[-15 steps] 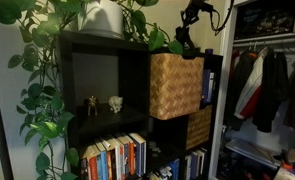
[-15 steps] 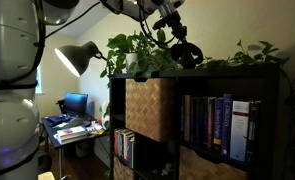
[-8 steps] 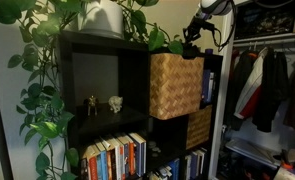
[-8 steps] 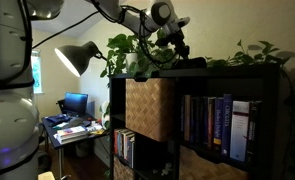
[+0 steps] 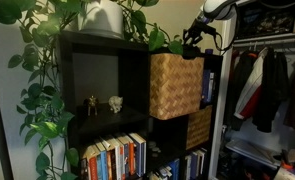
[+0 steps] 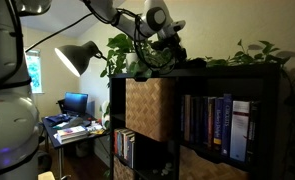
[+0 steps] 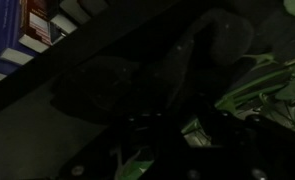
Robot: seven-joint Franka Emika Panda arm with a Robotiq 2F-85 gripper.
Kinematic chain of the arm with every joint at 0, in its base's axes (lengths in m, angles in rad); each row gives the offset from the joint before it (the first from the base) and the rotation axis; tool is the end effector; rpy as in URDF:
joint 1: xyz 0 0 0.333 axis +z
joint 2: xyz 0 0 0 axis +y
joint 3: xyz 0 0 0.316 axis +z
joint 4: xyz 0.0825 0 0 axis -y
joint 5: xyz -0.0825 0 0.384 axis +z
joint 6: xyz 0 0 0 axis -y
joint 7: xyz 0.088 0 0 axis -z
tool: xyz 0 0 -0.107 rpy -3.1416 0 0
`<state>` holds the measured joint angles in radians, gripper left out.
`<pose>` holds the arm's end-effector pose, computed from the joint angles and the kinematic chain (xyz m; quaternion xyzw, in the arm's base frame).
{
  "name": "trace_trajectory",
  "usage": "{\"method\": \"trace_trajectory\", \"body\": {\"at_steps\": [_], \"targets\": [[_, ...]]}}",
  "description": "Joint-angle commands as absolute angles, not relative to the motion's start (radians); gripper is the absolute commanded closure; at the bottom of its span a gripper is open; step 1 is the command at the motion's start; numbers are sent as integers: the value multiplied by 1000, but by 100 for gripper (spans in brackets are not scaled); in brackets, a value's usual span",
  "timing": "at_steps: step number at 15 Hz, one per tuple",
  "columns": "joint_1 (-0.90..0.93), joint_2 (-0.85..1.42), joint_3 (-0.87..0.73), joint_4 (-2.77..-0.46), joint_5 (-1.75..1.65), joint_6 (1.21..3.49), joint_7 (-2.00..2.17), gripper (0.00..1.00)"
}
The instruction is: Open the drawer, take out the black object then close the drawer.
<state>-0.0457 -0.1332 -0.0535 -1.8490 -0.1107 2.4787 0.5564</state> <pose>0.5663 -0.0581 0.6666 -0.8861 0.2731 -0.3721 0.0409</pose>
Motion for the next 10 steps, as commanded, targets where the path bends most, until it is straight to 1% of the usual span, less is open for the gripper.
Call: {"method": "trace_trajectory", "body": {"at_steps": [1, 5, 7, 10], "targets": [[-62, -206, -15, -1889, -137, 2490, 579, 31], [-66, -238, 27, -1859, -181, 2446, 579, 5], [-55, -255, 40, -1852, -152, 2410, 555, 0], [-38, -271, 56, -1836, -99, 2299, 529, 0]]}}
